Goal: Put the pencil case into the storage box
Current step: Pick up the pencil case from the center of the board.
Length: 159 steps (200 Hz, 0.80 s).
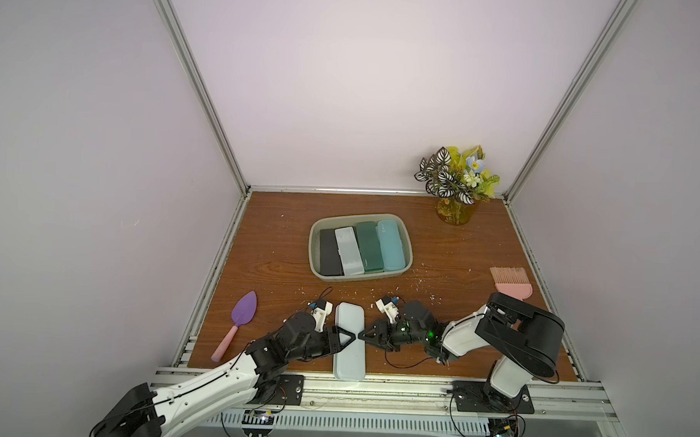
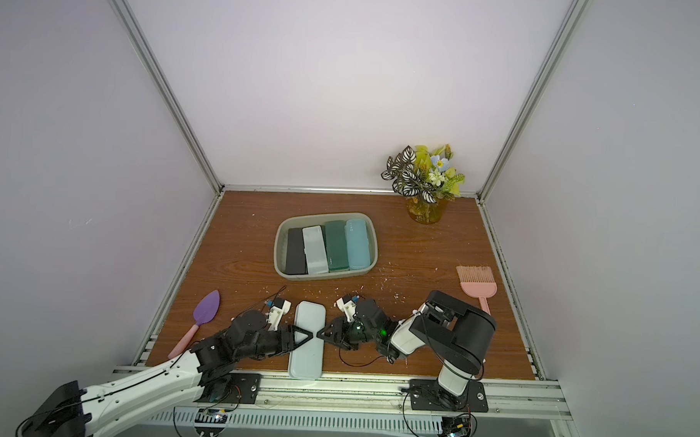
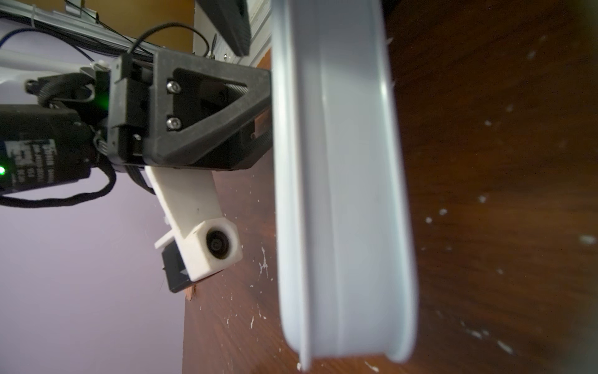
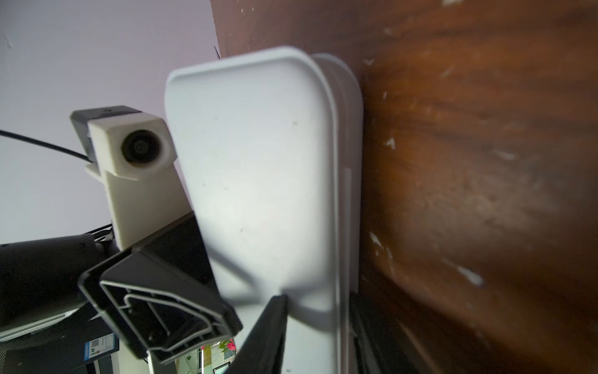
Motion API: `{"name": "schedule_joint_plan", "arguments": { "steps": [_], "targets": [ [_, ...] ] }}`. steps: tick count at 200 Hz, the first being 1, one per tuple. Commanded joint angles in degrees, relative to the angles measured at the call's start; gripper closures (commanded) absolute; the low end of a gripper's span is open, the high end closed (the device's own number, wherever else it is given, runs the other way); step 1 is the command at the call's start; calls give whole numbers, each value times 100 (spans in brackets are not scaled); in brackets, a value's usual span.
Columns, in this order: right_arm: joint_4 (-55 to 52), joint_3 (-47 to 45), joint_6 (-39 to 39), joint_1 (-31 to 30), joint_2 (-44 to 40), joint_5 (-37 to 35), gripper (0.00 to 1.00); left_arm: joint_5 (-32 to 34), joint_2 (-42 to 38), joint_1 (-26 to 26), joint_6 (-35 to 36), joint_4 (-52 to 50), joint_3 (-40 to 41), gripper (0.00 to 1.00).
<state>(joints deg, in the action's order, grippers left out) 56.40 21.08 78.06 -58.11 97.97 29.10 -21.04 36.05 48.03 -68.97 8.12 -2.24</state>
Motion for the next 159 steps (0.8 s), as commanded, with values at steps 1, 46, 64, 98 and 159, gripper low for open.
{"name": "schedule_joint_plan", "arguments": {
  "steps": [1,46,64,98,159],
  "targets": [
    [311,122,58,-34,-28,149,62,90,-198,51,22,-174,-74,61],
    [-83,135,-88,-10,-362,70,61,523,-784,39,157,-1393,-404,73],
    [-635,175,-306,65,-759,-23,59,752,-996,-114,336,-2135,-800,77],
    [-2748,526,-1194,291,-1846,-307,56,1104,-700,-837,1193,-3465,-2232,84],
    [-3858,656,-1593,787,-2722,-285,55,190,2016,-3043,2899,-2671,-4219,89]
  ]
}}
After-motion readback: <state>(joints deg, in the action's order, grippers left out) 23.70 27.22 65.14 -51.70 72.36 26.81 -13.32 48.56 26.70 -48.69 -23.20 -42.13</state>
